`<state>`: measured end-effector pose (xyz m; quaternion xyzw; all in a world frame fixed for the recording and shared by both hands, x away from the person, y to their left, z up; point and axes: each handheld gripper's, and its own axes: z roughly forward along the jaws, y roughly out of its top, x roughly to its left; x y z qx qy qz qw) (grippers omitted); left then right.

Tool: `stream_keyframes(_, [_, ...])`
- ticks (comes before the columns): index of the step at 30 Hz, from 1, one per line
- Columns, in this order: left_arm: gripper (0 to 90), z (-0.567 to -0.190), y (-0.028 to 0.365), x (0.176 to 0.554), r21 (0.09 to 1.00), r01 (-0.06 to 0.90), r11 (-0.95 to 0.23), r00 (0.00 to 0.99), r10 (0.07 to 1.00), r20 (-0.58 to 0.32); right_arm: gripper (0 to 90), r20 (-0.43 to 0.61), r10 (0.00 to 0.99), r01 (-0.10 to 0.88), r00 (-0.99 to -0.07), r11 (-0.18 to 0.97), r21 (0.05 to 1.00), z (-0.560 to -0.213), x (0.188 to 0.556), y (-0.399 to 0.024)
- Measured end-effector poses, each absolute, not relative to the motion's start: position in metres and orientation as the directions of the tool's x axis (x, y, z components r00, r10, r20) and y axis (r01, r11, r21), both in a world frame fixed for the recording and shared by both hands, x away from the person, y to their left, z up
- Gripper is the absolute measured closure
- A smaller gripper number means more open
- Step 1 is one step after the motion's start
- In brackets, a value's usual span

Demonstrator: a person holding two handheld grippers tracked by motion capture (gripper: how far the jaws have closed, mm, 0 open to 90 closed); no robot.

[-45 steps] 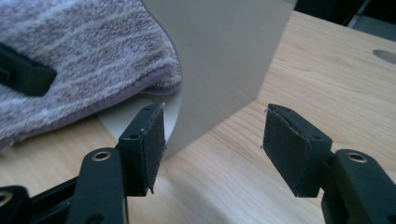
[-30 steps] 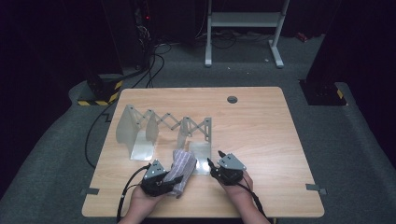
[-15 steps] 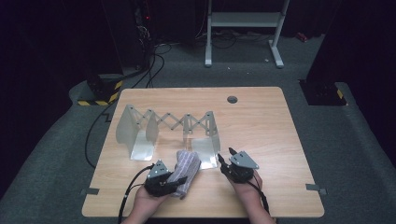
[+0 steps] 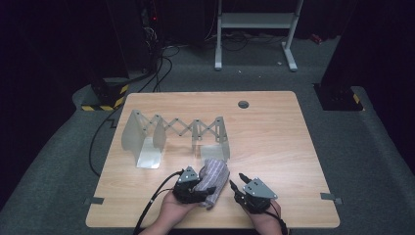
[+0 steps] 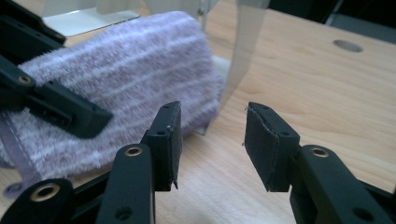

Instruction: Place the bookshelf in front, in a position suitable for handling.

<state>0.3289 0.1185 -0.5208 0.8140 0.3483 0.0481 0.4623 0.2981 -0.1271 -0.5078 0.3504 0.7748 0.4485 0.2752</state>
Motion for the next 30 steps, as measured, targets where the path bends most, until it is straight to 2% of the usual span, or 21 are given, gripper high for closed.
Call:
stream_keyframes(2, [38.7,-0.519,0.120,0.328,0.784,0.520,-0.340,0.755,0.613,-0.234,56.5,-0.118,0.780,0.298,-0.615,0.368,0.881,-0.510,0.300,-0.123])
stream_keyframes(4, [35.3,-0.516,0.124,0.326,0.790,0.514,-0.334,0.755,0.613,-0.233,56.6,-0.114,0.777,0.307,-0.619,0.374,0.875,-0.512,0.301,-0.121])
stream_keyframes(13, [32.2,-0.501,0.140,0.313,0.828,0.476,-0.298,0.774,0.589,-0.232,56.7,-0.118,0.767,0.325,-0.631,0.399,0.857,-0.517,0.305,-0.115])
stream_keyframes(16, [34.3,-0.495,0.151,0.311,0.850,0.455,-0.264,0.770,0.596,-0.227,56.7,-0.114,0.766,0.328,-0.633,0.399,0.856,-0.518,0.305,-0.116])
stream_keyframes(21, [44.8,-0.494,0.173,0.314,0.874,0.440,-0.207,0.722,0.660,-0.207,56.6,-0.110,0.768,0.328,-0.631,0.392,0.860,-0.516,0.304,-0.118])
stream_keyframes(25, [52.5,-0.508,0.177,0.322,0.828,0.491,-0.270,0.667,0.727,-0.159,56.4,-0.112,0.764,0.324,-0.636,0.395,0.859,-0.515,0.300,-0.119])
stream_keyframes(30, [53.2,-0.520,0.157,0.319,0.775,0.496,-0.392,0.707,0.701,-0.098,56.0,-0.110,0.756,0.321,-0.646,0.399,0.859,-0.514,0.295,-0.118])
